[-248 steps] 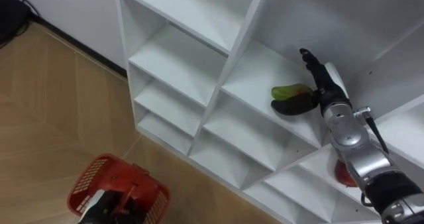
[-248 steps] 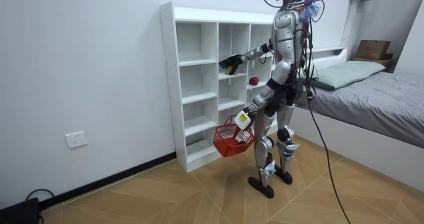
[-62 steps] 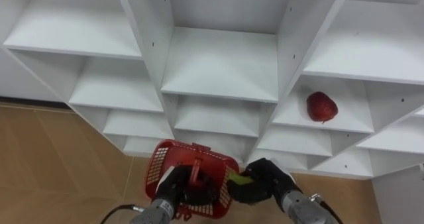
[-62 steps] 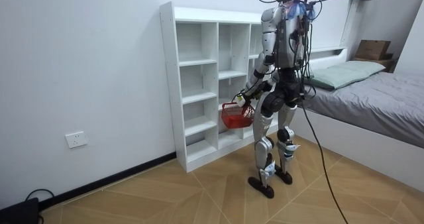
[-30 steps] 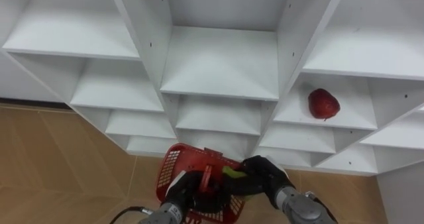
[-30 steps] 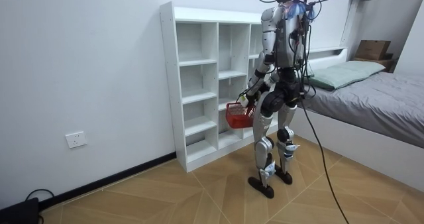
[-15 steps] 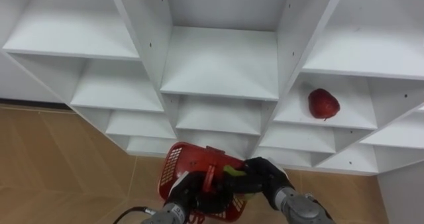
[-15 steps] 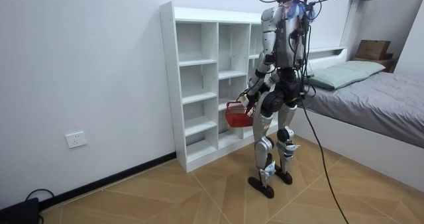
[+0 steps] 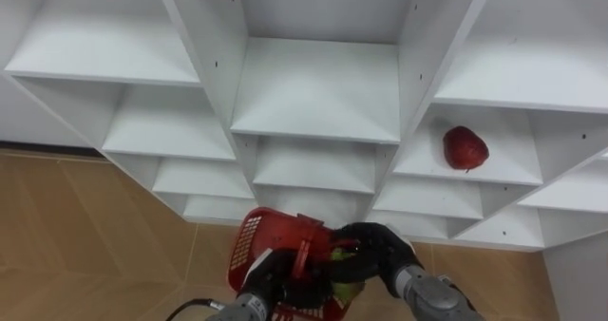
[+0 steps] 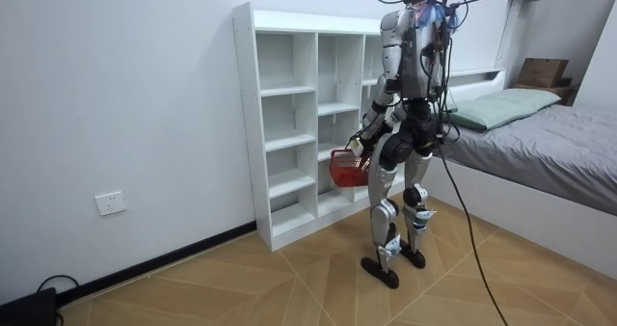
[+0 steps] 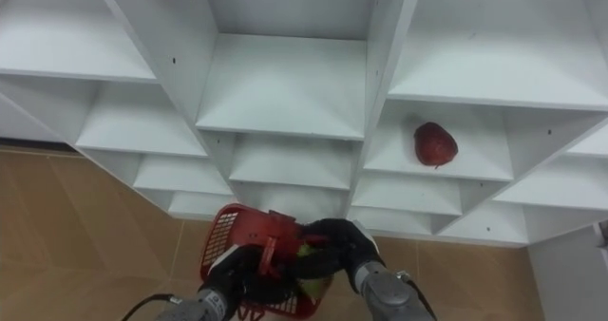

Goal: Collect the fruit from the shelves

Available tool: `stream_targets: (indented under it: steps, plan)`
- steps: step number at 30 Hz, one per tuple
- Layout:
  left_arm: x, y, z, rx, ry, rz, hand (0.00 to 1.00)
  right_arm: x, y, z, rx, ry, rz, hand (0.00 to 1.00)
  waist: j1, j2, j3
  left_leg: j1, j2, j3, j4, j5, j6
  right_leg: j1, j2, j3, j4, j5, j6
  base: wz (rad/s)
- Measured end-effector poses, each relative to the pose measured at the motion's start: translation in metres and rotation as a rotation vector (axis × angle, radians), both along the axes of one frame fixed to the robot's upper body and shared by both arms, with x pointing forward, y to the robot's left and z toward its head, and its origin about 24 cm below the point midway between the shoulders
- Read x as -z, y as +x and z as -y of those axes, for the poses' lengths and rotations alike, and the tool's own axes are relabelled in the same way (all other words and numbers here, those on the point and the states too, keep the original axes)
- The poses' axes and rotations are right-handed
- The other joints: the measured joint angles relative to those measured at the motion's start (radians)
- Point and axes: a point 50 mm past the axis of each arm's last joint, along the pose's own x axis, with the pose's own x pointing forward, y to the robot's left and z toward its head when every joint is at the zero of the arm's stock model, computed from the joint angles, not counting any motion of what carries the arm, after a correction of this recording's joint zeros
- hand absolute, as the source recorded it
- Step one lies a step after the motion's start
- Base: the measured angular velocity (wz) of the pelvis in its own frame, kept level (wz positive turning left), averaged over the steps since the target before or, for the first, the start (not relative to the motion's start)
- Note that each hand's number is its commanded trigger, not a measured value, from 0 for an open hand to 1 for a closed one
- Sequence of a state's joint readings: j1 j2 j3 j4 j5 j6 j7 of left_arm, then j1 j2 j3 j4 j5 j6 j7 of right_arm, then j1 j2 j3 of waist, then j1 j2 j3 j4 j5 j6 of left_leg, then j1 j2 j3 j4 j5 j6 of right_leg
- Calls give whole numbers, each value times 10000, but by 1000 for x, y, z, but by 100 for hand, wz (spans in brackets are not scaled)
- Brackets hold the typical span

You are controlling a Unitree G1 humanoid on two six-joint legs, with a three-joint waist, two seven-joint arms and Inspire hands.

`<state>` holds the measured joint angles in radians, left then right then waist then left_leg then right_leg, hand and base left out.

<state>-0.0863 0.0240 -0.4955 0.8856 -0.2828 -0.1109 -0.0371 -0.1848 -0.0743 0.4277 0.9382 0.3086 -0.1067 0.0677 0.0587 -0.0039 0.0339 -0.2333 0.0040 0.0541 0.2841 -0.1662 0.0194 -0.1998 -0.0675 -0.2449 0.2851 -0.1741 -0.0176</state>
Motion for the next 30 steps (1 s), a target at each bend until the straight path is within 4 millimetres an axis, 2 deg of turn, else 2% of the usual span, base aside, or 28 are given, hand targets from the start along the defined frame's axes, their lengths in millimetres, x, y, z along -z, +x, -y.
stream_targets:
  steps: [30]
  plan:
    - [5, -4, -1, -159, -154, -619, 100, 5, -6, -1, -30, 15, -420, 0, -37, 21, -19, 22, -7, 11, 78, 0, 1, 15, 6, 99, 80, 1, -3, 0]
